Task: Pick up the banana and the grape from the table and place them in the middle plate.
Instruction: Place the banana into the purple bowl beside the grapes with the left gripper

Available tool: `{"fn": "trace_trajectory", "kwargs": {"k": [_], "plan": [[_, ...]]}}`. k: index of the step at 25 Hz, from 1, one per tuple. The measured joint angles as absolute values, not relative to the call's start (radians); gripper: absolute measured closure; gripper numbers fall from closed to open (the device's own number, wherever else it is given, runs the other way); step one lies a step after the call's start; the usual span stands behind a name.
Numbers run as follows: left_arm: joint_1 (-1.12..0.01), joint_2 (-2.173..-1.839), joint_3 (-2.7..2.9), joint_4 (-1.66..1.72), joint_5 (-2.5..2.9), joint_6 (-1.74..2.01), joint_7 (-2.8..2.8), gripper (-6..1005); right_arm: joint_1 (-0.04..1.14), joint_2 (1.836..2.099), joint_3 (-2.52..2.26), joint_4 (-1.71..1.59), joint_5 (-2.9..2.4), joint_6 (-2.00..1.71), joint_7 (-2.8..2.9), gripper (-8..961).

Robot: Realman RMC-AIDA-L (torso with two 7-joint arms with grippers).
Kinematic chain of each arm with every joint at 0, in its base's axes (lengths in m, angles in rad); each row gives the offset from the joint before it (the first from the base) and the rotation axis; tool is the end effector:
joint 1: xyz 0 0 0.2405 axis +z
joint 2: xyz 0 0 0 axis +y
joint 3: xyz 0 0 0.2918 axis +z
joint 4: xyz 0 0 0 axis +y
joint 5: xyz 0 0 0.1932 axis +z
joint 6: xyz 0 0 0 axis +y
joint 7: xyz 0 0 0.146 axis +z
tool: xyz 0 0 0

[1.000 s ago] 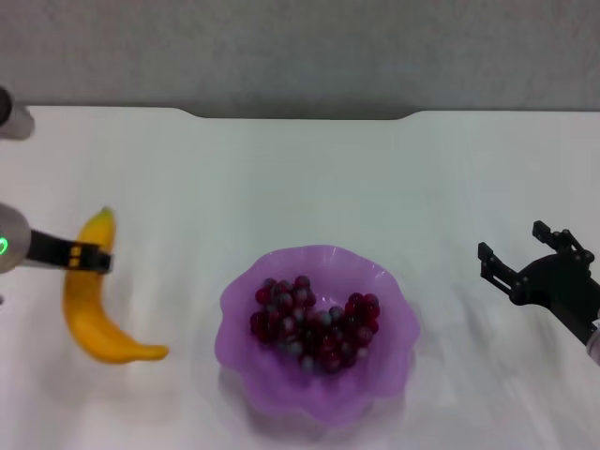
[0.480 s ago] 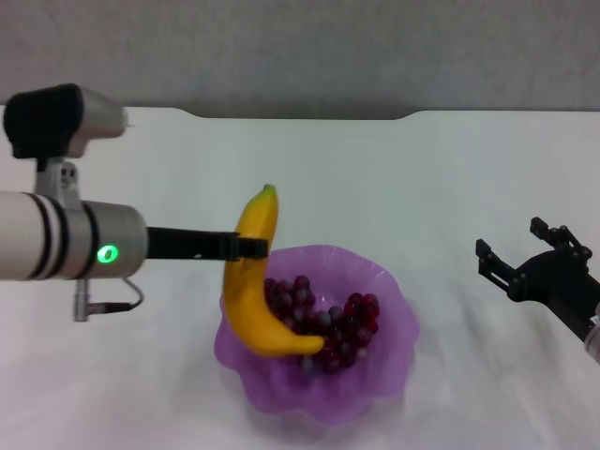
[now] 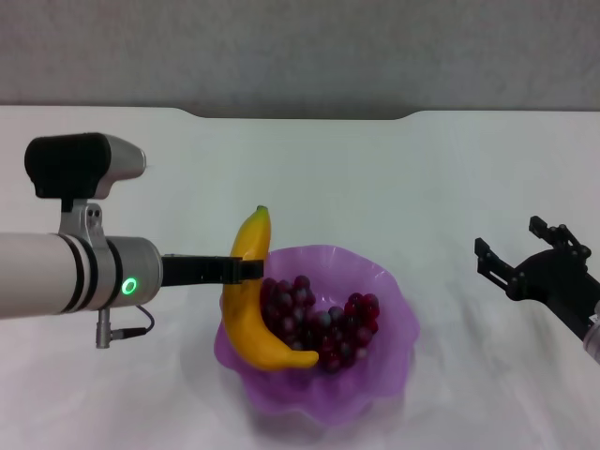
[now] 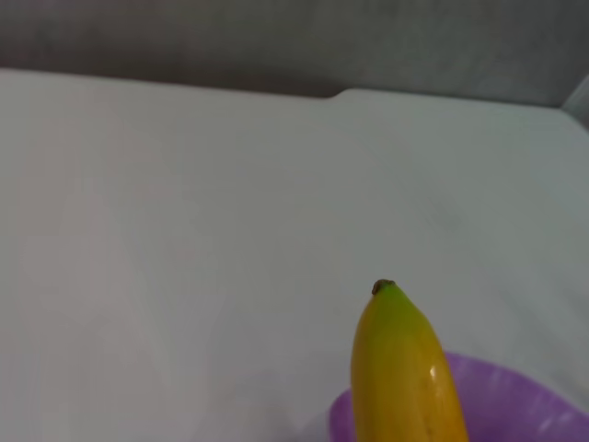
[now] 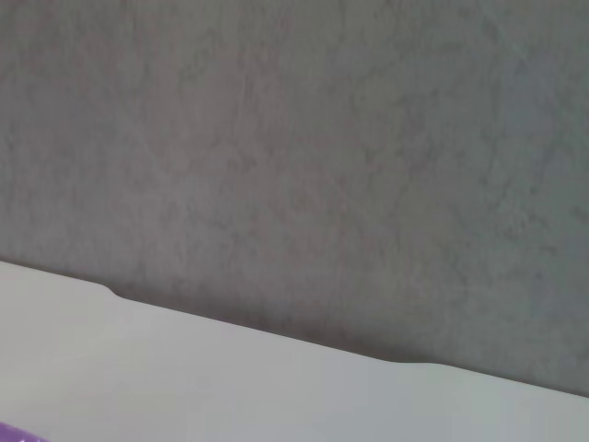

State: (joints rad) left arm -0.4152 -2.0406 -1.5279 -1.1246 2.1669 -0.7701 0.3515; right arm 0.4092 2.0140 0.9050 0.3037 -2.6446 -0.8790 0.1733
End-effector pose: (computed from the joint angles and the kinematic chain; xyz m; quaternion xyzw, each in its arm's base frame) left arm -0.2489 0.3724 -0.0574 -0.8164 -0.4991 -0.0992 0.2729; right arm 0.3472 0.3409 -0.0515 -0.7999 0.2243 0.2102 0.5154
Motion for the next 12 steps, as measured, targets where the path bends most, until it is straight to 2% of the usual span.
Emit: {"fn": "trace_trajectory", "kwargs": {"k": [8, 12], "plan": [[-0.418, -2.041, -1.508, -1.101, 2.129, -0.734, 0.38, 501, 0.41, 2.014, 0.905, 0.303, -2.645, -0.879, 0.173, 73], [-0.416, -2.042, -1.502, -1.103, 2.077, -0.732, 0.414, 433, 0.41, 2.014, 0.905, 0.304, -2.645, -0.879, 0.172, 73]]}}
